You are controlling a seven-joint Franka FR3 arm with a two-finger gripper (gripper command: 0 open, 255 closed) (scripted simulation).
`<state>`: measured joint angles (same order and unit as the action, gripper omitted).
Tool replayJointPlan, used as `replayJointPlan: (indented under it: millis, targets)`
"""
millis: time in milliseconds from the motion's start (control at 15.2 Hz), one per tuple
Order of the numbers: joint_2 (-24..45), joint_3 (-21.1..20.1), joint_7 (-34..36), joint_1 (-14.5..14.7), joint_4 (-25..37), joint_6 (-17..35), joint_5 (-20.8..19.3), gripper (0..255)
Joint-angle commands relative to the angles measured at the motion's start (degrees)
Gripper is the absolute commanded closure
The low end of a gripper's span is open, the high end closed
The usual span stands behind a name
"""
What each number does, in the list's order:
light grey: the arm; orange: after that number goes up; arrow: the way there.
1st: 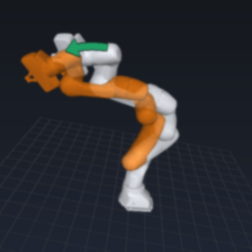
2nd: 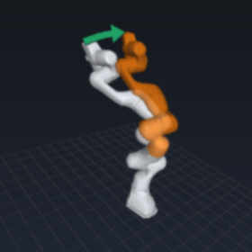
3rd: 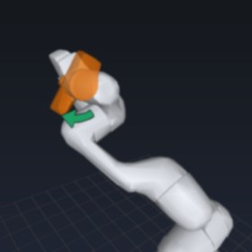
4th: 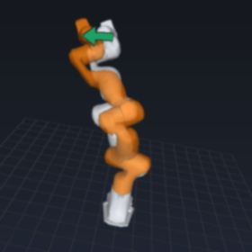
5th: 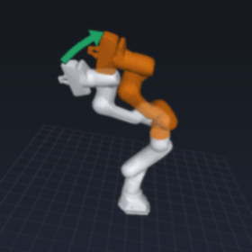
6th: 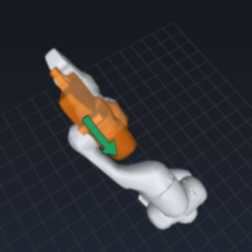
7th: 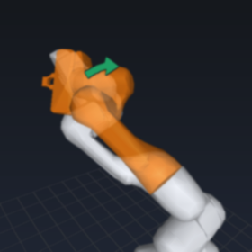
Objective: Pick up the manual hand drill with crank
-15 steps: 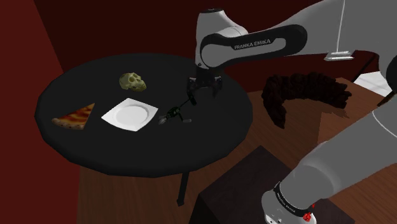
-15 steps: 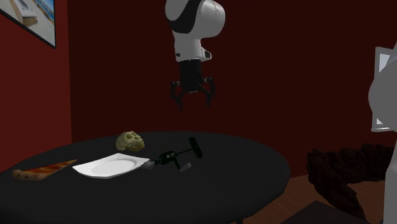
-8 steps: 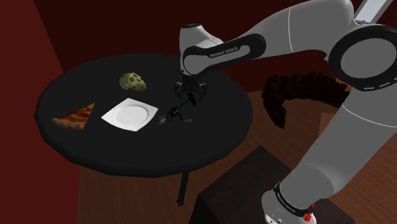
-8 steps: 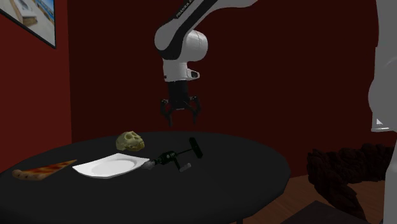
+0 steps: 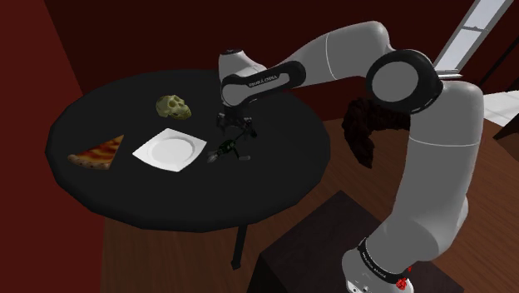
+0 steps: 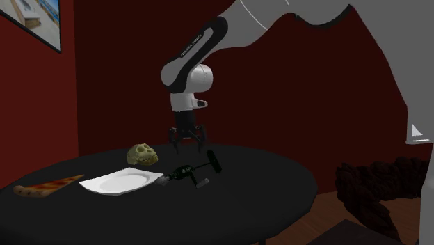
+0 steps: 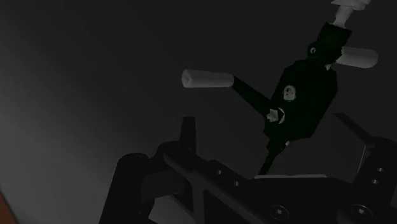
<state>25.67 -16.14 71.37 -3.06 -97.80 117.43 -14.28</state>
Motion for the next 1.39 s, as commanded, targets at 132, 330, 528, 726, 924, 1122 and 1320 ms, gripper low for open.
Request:
replayJointPlan:
  millis: [132, 330, 528, 726, 924, 1122, 1320]
  targets:
    - [10.7, 2.0, 4.9, 1.9, 11.9, -1.9, -0.5, 0]
    - [12.3, 2.3, 5.4, 2.1, 12.5, -0.9, -0.7, 0]
    - [13.4, 2.5, 5.7, 2.2, 12.0, 0.7, -1.1, 0]
    - [14.5, 2.7, 6.0, 2.3, 11.8, 2.0, -1.4, 0]
    - [14.4, 2.7, 6.0, 2.3, 11.7, 1.9, -1.4, 255]
    - [14.4, 2.7, 6.0, 2.3, 11.7, 1.9, -1.4, 255]
    - [14.4, 2.7, 6.0, 2.3, 11.7, 1.9, -1.4, 255]
